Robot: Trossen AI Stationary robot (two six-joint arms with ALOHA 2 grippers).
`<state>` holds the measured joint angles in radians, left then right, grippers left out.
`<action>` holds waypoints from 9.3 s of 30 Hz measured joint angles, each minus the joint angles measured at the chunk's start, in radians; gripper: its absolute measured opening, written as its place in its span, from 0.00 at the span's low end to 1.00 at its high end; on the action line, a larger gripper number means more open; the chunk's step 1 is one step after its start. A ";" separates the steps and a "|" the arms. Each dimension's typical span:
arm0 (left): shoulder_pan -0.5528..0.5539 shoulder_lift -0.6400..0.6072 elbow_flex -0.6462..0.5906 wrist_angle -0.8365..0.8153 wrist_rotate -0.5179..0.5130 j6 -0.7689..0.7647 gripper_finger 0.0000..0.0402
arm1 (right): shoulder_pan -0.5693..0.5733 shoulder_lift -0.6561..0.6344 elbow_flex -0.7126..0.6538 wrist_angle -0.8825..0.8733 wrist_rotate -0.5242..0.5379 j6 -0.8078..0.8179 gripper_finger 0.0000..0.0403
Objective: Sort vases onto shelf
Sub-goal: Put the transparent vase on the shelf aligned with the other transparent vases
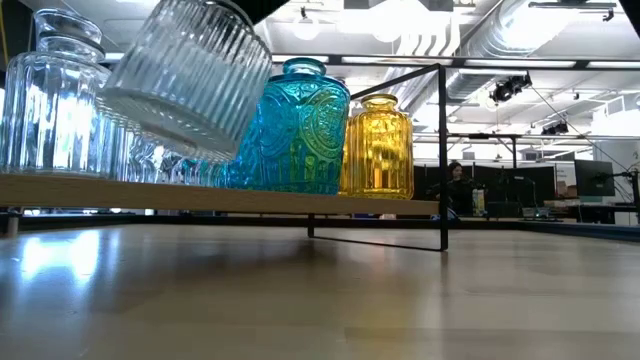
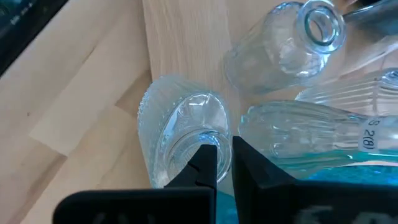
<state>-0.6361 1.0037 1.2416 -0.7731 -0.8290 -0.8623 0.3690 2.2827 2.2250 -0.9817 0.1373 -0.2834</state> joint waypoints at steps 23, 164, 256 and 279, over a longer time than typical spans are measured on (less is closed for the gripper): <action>0.000 0.075 0.000 0.085 -0.020 0.000 0.00 | -0.005 0.028 0.000 0.007 0.050 -0.138 0.00; -0.035 0.074 0.000 0.099 -0.011 0.001 0.00 | -0.041 0.074 0.074 -0.001 -0.156 0.014 0.00; -0.035 0.079 0.000 0.143 -0.015 0.018 0.00 | -0.035 0.087 0.100 0.015 -0.145 0.129 0.00; -0.036 0.079 0.000 0.142 0.007 0.027 0.00 | -0.037 0.093 0.100 0.080 -0.203 0.130 0.00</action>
<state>-0.6726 1.0828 1.2411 -0.6308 -0.8217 -0.8352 0.3317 2.3760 2.3249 -0.9015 -0.0657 -0.1539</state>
